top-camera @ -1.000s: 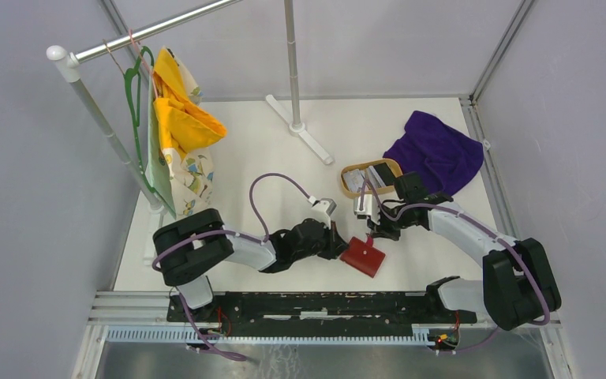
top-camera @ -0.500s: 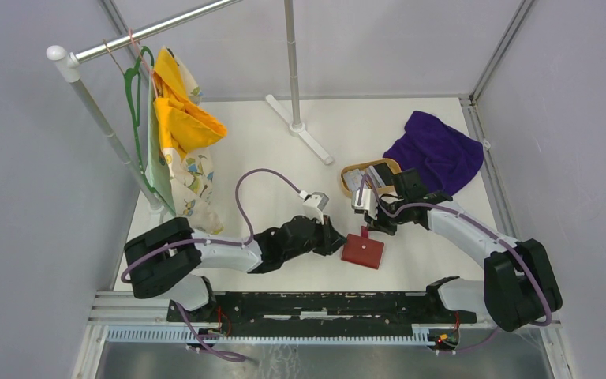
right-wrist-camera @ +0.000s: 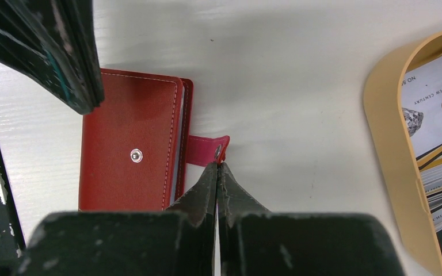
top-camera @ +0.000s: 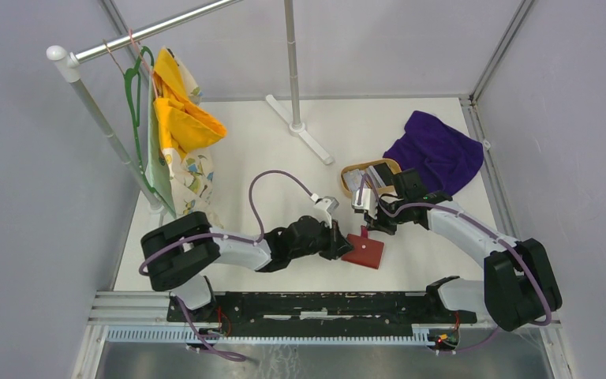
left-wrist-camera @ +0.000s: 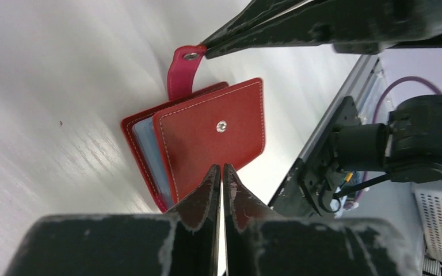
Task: Put the credit cards into the card holder
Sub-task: Close the card holder at the center of the board.
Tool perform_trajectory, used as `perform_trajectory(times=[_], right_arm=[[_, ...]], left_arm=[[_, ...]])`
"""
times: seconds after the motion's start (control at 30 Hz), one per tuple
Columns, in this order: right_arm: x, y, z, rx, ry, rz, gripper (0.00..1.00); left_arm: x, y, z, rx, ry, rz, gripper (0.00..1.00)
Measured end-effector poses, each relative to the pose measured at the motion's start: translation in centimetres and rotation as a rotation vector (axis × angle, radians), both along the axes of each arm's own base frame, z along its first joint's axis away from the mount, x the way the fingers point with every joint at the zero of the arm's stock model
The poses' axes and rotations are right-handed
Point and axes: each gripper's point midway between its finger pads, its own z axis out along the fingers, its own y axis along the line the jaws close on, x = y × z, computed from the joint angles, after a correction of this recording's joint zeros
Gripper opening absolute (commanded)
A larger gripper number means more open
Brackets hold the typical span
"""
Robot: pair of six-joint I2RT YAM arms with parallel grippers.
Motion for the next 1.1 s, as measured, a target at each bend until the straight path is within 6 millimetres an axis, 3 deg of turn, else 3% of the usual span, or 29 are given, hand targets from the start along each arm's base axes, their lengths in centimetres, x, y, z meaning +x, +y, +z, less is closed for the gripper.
perform_trajectory(times=[0.27, 0.63, 1.1], right_arm=[[-0.1, -0.1, -0.6, -0.011, 0.019, 0.006, 0.04], [-0.1, -0.2, -0.8, -0.018, 0.028, -0.006, 0.35], [1.3, 0.7, 0.1, 0.007, 0.049, -0.021, 0.33]], left_arm=[[-0.1, -1.2, -3.3, 0.059, 0.046, -0.032, 0.07], [0.5, -1.6, -3.7, 0.073, 0.055, -0.001, 0.02], [0.5, -1.6, -3.8, 0.071, 0.062, 0.005, 0.02]])
